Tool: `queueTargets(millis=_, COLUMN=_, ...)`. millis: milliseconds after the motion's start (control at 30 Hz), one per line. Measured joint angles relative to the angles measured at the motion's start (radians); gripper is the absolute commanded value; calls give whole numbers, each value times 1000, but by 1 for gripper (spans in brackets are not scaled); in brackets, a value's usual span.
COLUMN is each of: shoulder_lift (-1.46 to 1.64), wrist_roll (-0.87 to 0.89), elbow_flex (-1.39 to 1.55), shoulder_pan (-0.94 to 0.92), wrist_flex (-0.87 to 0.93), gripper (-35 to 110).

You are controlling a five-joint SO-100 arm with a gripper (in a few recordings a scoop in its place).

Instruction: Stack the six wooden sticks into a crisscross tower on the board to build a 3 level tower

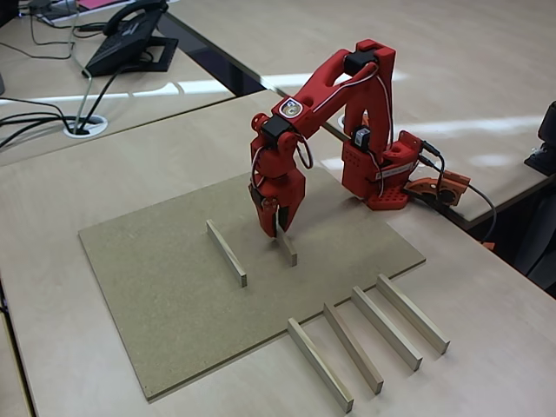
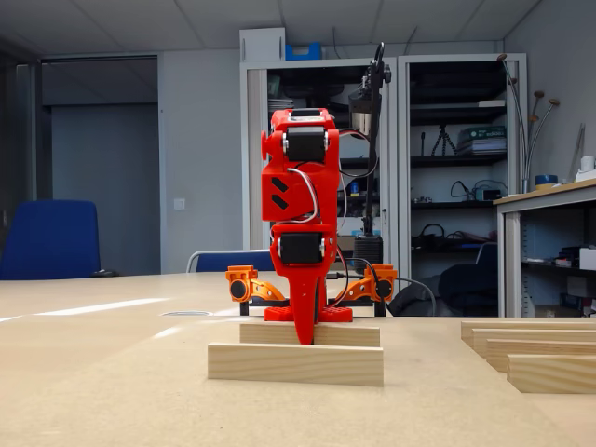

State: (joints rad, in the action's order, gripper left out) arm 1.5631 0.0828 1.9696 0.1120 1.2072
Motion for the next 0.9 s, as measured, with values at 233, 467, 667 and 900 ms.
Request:
queueTargets(millis=233, shoulder_lift=-2, wrist_roll=15, elbow_flex=21, shoulder_pan=23, wrist_flex=-6, gripper=7)
queueTargets(millis=467, shoulder_lift=-3, wrist_roll=15, elbow_flex=21, shoulder_pan=23, wrist_flex=-6, gripper=0)
queueTargets(millis=667, shoulder_lift=-5, wrist_roll=6, elbow_flex=21, shoulder_pan=18, wrist_flex=-6, gripper=0)
queueTargets(millis=900, shoulder_lift=-15, wrist_roll=6, elbow_flex=5, shoulder_pan=18, wrist_flex=-3, gripper=0)
